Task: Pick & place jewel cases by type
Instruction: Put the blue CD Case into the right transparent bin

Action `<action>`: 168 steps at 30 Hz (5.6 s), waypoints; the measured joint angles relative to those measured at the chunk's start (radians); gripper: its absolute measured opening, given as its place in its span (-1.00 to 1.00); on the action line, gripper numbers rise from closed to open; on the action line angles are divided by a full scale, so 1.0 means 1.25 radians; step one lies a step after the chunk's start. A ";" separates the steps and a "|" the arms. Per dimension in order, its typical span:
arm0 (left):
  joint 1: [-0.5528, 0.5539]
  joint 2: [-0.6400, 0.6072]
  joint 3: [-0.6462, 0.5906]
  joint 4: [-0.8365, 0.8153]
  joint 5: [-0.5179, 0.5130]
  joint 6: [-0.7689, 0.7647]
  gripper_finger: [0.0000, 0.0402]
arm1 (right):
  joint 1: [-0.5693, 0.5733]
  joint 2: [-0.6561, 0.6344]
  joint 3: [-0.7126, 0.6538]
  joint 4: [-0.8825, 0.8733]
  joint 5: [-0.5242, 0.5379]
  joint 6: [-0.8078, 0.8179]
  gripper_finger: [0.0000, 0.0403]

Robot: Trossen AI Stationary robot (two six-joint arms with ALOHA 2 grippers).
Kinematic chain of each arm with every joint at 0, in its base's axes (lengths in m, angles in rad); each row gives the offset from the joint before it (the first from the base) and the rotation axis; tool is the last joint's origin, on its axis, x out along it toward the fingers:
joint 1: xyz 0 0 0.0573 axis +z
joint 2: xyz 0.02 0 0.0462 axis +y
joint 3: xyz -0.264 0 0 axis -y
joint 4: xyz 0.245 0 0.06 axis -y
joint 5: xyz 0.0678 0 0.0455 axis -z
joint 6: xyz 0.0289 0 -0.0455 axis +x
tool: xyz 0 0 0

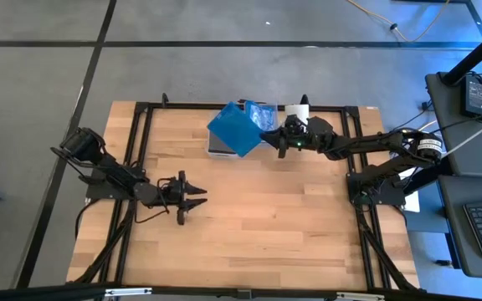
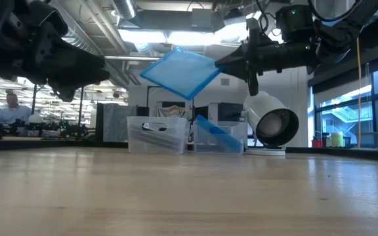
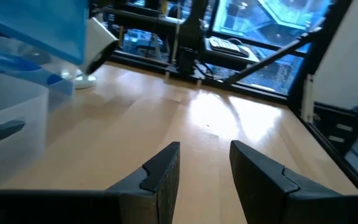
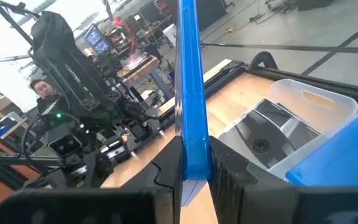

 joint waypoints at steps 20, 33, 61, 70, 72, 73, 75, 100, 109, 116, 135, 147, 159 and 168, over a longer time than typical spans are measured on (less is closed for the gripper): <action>0.052 0.000 0.000 0.005 -0.168 -0.187 -0.32 | 0.000 0.000 0.000 -0.027 -0.001 -0.074 -0.68; 0.080 0.001 0.000 0.005 -0.166 -0.188 -0.32 | 0.000 0.000 0.000 -0.027 -0.001 -0.083 -0.68; 0.201 0.001 0.047 0.111 -0.133 -0.379 0.23 | 0.035 0.000 0.000 -0.025 -0.118 -0.080 -0.68; 0.247 0.001 0.047 0.145 -0.063 -0.319 0.21 | 0.034 0.000 0.000 -0.018 -0.173 -0.059 -0.68; 0.253 0.001 0.047 0.150 -0.050 -0.307 0.18 | 0.034 0.000 0.000 -0.018 -0.175 -0.054 -0.68; 0.255 0.001 0.047 0.150 -0.044 -0.302 0.17 | 0.034 0.000 0.000 -0.017 -0.175 -0.049 -0.68; 0.259 0.001 0.047 0.150 -0.028 -0.289 0.13 | 0.034 0.000 0.000 -0.014 -0.175 -0.039 -0.68; 0.262 -0.008 0.072 0.203 -0.015 -0.116 -0.81 | 0.034 0.000 0.000 -0.012 -0.183 -0.102 -0.66; 0.268 -0.008 0.072 0.203 -0.032 -0.125 -0.80 | -0.002 -0.066 0.015 -0.001 -0.177 -0.189 -0.25; 0.350 -0.017 0.072 0.200 0.102 -0.280 -0.79 | -0.042 -0.183 0.015 -0.089 -0.178 -0.230 -0.10; 0.784 -0.145 0.458 -0.661 0.587 -0.348 -0.80 | -0.051 -0.425 0.015 -0.565 -0.180 -0.293 -0.09; 0.945 -0.010 0.940 -1.323 0.774 -0.319 -0.79 | -0.051 -0.515 0.015 -0.754 -0.034 -0.336 -0.09; 0.986 0.306 1.293 -1.595 0.855 -0.277 -0.78 | -0.051 -0.513 0.015 -0.875 -0.004 -0.354 -0.09; 1.023 0.417 1.387 -1.635 0.915 -0.290 -0.77 | -0.051 -0.513 0.015 -0.901 -0.005 -0.354 -0.09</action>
